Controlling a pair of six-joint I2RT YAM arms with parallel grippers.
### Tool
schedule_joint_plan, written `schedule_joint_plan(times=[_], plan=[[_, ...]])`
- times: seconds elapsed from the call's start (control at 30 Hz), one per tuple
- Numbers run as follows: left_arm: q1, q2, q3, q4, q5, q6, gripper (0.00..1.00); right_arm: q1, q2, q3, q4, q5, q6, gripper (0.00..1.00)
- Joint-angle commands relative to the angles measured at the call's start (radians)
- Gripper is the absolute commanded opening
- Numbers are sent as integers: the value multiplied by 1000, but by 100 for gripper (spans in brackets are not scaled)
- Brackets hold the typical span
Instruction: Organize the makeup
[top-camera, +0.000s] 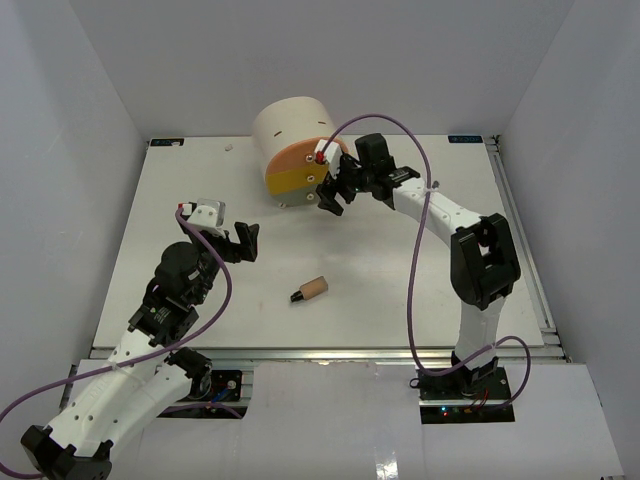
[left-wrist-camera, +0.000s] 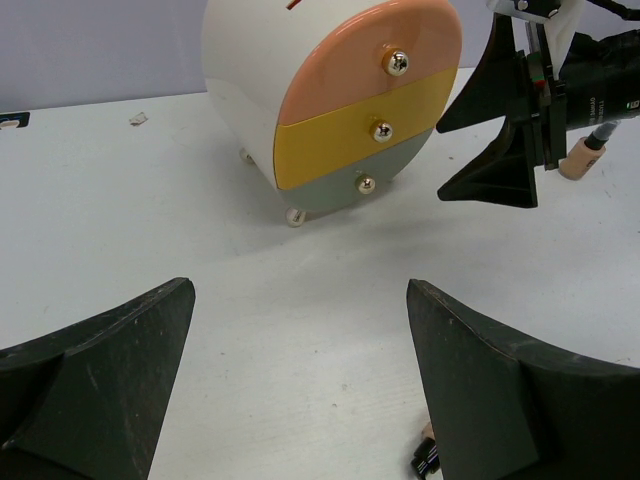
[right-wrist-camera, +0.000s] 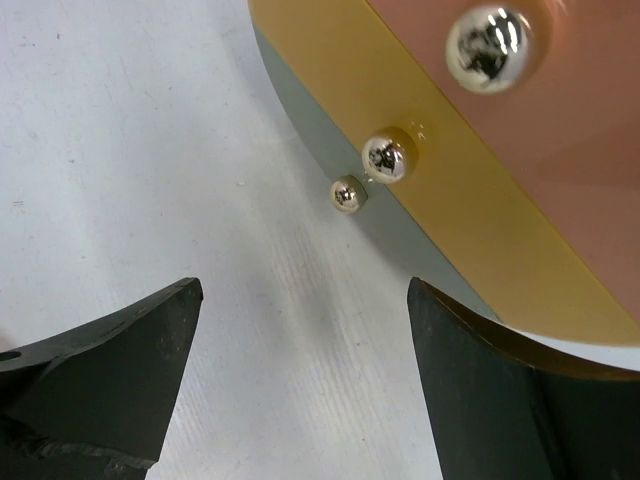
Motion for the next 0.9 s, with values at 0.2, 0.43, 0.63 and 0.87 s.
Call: schedule_joint_plan(times=[0.2,0.43,0.63,0.87], plan=[[19,152,59,3,161,-109,98,-36,-187,-138,102,80,47,90],[37,437,123,27,265,-481,98,-243,-241,-131,45,-234,495,95],[32,743,227,79,172,-674,98,-281,-434,-272,90,-183,453,99],[-22,1058,430,121,-4,-677,98,-372,-605,-455,146,-408,440,92]])
